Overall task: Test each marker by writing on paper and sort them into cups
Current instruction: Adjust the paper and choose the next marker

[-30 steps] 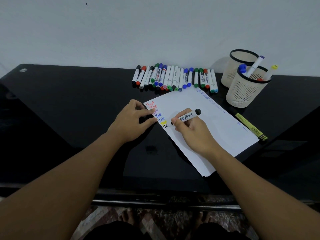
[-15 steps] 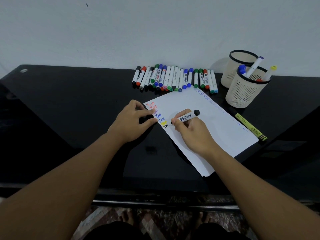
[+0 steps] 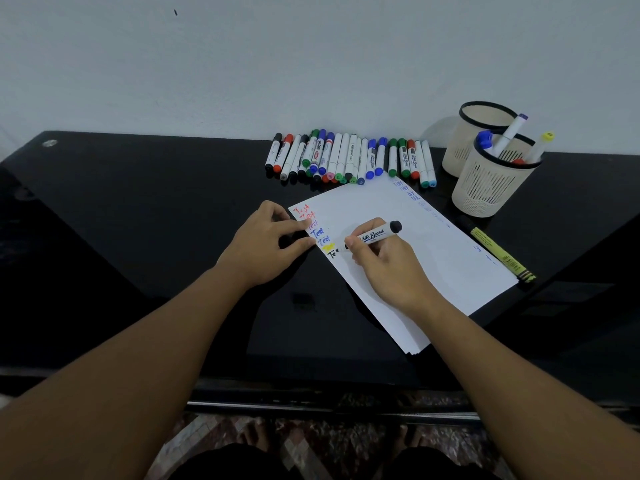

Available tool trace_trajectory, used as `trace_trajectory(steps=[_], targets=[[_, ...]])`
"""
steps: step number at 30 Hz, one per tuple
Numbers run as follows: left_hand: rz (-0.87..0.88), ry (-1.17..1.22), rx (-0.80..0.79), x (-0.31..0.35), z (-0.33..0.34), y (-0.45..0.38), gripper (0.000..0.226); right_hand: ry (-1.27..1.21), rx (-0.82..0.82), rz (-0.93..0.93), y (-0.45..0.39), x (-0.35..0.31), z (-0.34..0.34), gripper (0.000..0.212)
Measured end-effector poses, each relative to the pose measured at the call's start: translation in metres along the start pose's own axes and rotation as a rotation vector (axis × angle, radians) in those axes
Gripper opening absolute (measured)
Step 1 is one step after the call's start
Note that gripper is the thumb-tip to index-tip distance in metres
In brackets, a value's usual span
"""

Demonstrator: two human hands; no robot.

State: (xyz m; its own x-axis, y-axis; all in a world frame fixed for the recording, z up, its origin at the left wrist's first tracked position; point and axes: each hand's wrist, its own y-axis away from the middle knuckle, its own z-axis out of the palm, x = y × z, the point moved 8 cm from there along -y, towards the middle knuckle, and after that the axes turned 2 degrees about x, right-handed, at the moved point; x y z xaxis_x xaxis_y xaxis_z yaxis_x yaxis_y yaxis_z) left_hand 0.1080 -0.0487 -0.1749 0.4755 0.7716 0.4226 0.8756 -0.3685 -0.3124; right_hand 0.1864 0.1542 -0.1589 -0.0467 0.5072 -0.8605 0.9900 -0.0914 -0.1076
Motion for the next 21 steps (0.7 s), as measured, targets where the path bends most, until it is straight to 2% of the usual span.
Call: trace_trajectory(steps=[12, 17, 21], targets=[[-0.002, -0.001, 0.000, 0.0011, -0.0006, 0.0005, 0.050, -0.025, 0.028, 0.004, 0.0002, -0.0012, -0.0033, 0.016], [-0.006, -0.003, -0.001, 0.0016, -0.0010, 0.0005, 0.049, 0.013, 0.005, -0.006, -0.0001, -0.0026, -0.0005, 0.009], [-0.011, 0.006, -0.001, 0.0014, -0.0018, 0.0009, 0.048, 0.015, 0.015, 0.015, 0.0015, -0.0022, -0.0028, 0.017]])
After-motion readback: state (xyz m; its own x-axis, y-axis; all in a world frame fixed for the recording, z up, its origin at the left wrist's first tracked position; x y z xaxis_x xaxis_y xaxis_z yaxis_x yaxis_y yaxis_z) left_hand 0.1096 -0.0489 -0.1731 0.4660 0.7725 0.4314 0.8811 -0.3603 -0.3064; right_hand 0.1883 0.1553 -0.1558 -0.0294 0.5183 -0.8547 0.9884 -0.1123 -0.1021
